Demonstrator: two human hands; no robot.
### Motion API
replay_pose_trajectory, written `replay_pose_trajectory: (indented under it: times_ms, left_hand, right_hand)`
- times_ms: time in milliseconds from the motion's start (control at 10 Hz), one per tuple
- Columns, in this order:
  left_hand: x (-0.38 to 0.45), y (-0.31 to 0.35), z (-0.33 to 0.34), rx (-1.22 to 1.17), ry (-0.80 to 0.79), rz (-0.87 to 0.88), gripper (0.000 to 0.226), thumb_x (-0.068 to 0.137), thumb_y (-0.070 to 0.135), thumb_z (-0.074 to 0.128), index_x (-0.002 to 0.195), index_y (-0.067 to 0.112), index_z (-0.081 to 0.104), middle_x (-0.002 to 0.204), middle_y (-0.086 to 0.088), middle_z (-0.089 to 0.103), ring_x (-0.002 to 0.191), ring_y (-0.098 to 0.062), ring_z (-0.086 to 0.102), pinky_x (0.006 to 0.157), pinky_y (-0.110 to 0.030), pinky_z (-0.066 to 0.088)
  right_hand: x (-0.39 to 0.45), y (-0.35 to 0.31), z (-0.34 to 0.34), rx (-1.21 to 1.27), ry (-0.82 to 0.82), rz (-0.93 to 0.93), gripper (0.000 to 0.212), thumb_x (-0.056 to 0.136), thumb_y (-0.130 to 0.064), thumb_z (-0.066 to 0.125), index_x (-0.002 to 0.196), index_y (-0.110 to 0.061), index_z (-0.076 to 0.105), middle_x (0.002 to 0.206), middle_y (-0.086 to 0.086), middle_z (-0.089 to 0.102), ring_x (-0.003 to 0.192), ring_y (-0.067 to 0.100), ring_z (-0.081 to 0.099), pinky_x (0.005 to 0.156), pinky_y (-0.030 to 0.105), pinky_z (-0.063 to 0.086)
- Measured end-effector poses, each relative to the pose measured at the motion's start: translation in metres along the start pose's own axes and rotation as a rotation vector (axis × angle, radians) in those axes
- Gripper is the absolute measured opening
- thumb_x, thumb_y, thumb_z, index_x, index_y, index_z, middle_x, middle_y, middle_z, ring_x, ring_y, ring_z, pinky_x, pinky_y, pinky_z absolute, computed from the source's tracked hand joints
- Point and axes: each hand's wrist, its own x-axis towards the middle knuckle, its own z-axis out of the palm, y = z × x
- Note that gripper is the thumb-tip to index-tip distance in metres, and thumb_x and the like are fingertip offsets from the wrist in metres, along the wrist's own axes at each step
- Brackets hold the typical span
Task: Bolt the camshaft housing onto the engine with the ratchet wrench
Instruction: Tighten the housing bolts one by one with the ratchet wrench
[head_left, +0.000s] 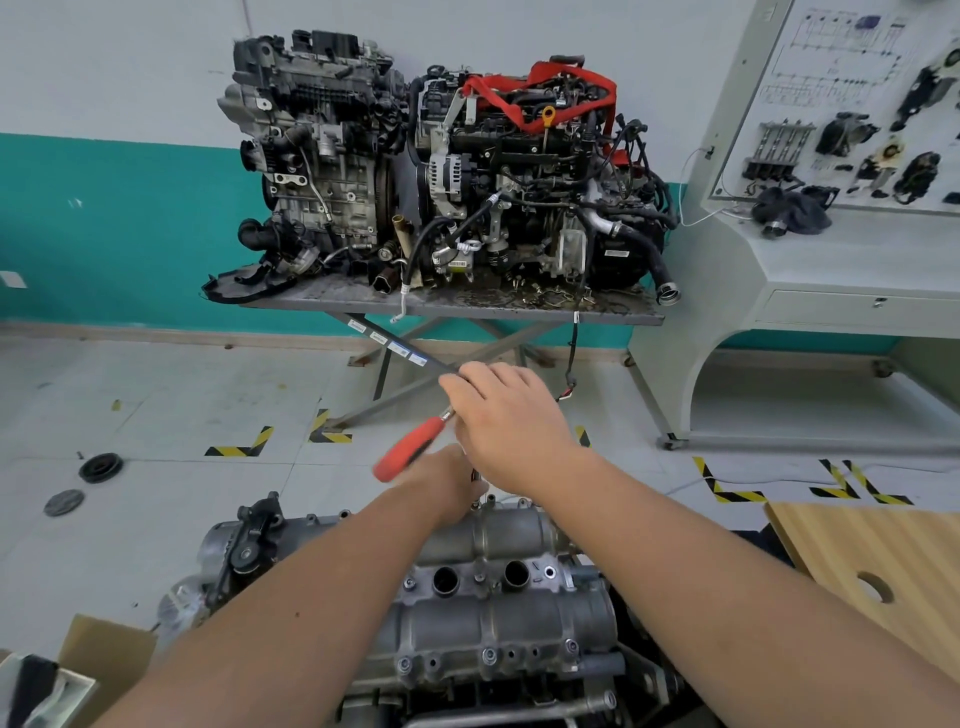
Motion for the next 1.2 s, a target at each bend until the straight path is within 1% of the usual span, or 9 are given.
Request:
replay_pose_trajectory:
  times_ms: [100, 300, 400, 500, 600, 800, 900, 1000, 1200]
  left_hand:
    - [0.006, -0.009, 0.004, 0.089, -0.062, -0.017, 0.033, 0.104, 0.020, 0.038, 0.135, 0.013, 0.049, 0.137, -0.010, 0.052, 0.116, -0.030, 0.053, 0.098, -0.041, 0.043]
    - [0.013, -0.013, 0.010, 0.202, -0.074, 0.005, 0.040, 0.104, 0.041, 0.040, 0.126, 0.011, 0.052, 0.130, -0.010, 0.054, 0.118, -0.035, 0.049, 0.100, -0.046, 0.041]
    - [0.010, -0.010, 0.008, 0.253, -0.102, -0.027, 0.046, 0.104, 0.044, 0.038, 0.130, 0.009, 0.049, 0.131, -0.010, 0.050, 0.120, -0.033, 0.045, 0.102, -0.045, 0.041]
    - [0.006, -0.005, 0.007, 0.280, -0.098, -0.044, 0.051, 0.104, 0.047, 0.038, 0.134, 0.006, 0.044, 0.133, -0.010, 0.045, 0.125, -0.032, 0.041, 0.102, -0.047, 0.041]
    - [0.004, -0.003, 0.007, 0.263, -0.070, -0.049, 0.051, 0.104, 0.047, 0.038, 0.134, 0.005, 0.043, 0.132, -0.011, 0.045, 0.126, -0.032, 0.040, 0.102, -0.048, 0.041]
    - [0.003, -0.007, 0.011, 0.168, -0.033, -0.077, 0.045, 0.101, 0.043, 0.042, 0.131, 0.010, 0.051, 0.132, -0.012, 0.048, 0.119, -0.030, 0.049, 0.095, -0.040, 0.045]
    - [0.000, -0.005, 0.010, 0.125, -0.004, -0.101, 0.043, 0.101, 0.043, 0.041, 0.128, 0.010, 0.051, 0.128, -0.013, 0.049, 0.116, -0.031, 0.051, 0.092, -0.038, 0.045]
    - [0.003, -0.004, 0.010, 0.117, -0.049, -0.123, 0.044, 0.103, 0.043, 0.036, 0.128, 0.012, 0.052, 0.119, -0.010, 0.045, 0.115, -0.032, 0.047, 0.096, -0.040, 0.043]
    - [-0.001, -0.004, 0.008, 0.087, -0.090, -0.142, 0.037, 0.103, 0.030, 0.037, 0.129, 0.008, 0.052, 0.127, -0.013, 0.048, 0.124, -0.034, 0.045, 0.102, -0.040, 0.039]
  right_hand:
    - [0.009, -0.007, -0.015, -0.089, -0.140, 0.031, 0.050, 0.103, -0.048, 0.030, 0.143, -0.020, 0.043, 0.120, 0.007, 0.056, 0.105, 0.030, 0.052, 0.092, 0.043, 0.039]
    - [0.029, -0.011, -0.026, 0.116, -0.310, 0.200, 0.039, 0.106, -0.043, 0.025, 0.103, -0.020, 0.056, 0.092, 0.005, 0.057, 0.096, 0.029, 0.059, 0.069, 0.036, 0.034]
    - [0.031, -0.013, -0.027, 0.338, -0.344, 0.410, 0.036, 0.105, -0.037, 0.032, 0.095, -0.014, 0.058, 0.083, 0.005, 0.063, 0.086, 0.028, 0.064, 0.064, 0.035, 0.040]
    - [0.029, -0.008, -0.033, 1.092, -0.369, 0.832, 0.024, 0.101, -0.024, 0.042, 0.104, -0.009, 0.061, 0.070, 0.003, 0.073, 0.072, 0.018, 0.072, 0.067, 0.031, 0.044]
    - [0.025, -0.011, -0.035, 1.523, -0.319, 0.981, 0.013, 0.100, -0.018, 0.045, 0.100, -0.011, 0.056, 0.073, 0.003, 0.075, 0.075, 0.016, 0.073, 0.070, 0.030, 0.041]
    - [0.019, -0.022, -0.017, 2.103, 0.177, 1.208, 0.011, 0.099, 0.000, 0.044, 0.094, -0.010, 0.047, 0.071, 0.005, 0.073, 0.082, 0.021, 0.068, 0.093, 0.033, 0.052]
    - [0.006, -0.025, -0.006, 2.127, 0.353, 1.113, 0.019, 0.099, -0.006, 0.055, 0.085, -0.017, 0.051, 0.082, 0.004, 0.073, 0.088, 0.021, 0.065, 0.079, 0.027, 0.051]
    - [-0.001, -0.025, 0.000, 1.900, 0.314, 1.006, 0.011, 0.101, -0.020, 0.057, 0.098, -0.028, 0.064, 0.096, -0.003, 0.075, 0.091, 0.012, 0.067, 0.080, 0.026, 0.053]
    - [-0.014, -0.033, 0.014, 1.438, 0.307, 0.776, 0.020, 0.101, -0.039, 0.054, 0.111, -0.056, 0.061, 0.125, -0.017, 0.066, 0.119, -0.001, 0.058, 0.106, 0.032, 0.047]
